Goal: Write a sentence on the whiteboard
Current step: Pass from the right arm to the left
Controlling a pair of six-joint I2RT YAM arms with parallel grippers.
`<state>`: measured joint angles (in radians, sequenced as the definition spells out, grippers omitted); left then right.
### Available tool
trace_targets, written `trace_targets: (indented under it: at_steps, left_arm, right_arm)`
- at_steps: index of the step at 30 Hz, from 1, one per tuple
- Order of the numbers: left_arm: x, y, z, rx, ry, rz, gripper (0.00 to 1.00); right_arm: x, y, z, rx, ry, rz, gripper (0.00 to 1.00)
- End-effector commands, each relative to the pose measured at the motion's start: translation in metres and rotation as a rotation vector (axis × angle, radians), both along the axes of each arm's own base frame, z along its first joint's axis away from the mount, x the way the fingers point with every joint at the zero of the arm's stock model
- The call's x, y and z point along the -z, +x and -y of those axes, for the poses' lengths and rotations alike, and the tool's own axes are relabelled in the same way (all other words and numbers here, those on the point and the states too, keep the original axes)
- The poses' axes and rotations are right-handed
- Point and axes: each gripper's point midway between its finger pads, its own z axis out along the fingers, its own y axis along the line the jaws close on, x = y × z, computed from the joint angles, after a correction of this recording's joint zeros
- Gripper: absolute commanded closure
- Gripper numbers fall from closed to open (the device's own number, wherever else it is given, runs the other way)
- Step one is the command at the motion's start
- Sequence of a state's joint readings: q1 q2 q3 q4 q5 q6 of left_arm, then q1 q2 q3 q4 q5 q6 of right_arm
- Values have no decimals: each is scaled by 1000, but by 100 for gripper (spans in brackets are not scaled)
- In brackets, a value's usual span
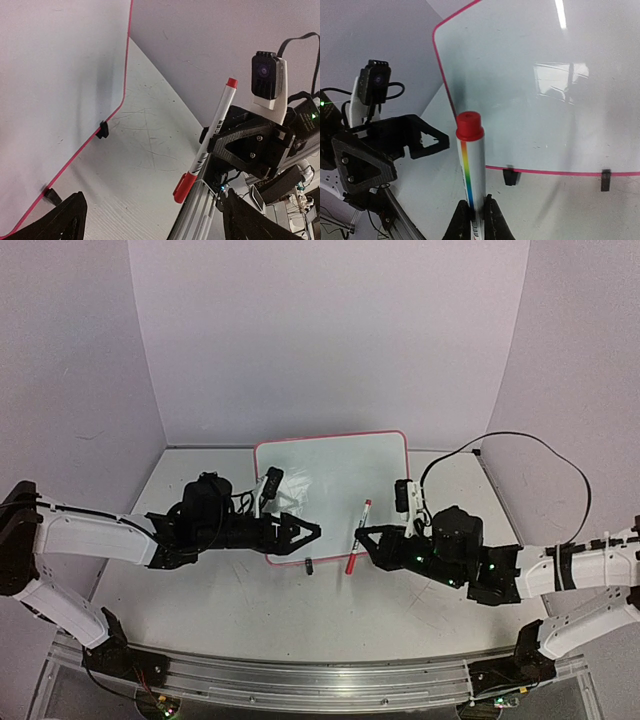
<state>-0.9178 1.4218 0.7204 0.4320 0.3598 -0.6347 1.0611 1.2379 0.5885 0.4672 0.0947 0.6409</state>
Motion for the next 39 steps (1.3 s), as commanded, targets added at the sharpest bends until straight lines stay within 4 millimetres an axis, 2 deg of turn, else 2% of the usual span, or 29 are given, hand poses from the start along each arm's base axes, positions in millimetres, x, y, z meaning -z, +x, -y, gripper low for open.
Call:
trace_targets:
  at_steps: [1, 6, 15, 19, 25, 31, 39]
  left_arm:
    - [-30, -25, 16, 131, -133, 64, 5]
    - [-33, -30, 23, 162, -147, 69, 9]
    - [-36, -45, 31, 223, -162, 82, 23]
    - [-41, -53, 38, 270, -172, 100, 34]
    - [-52, -53, 35, 261, -185, 151, 55]
    - [-54, -51, 36, 254, -183, 185, 58]
    - [-57, -51, 34, 252, -183, 210, 80]
  right_arm:
    - [-60, -6, -29, -119, 176, 176, 100]
    - [-76, -7, -45, -167, 228, 194, 100]
    - [-87, -9, -40, -161, 321, 189, 100]
    - [-92, -9, -41, -162, 322, 199, 100]
    - [-93, -13, -40, -183, 299, 201, 100]
    - [-89, -19, -44, -224, 275, 187, 100]
    - [-93, -20, -44, -228, 285, 185, 100]
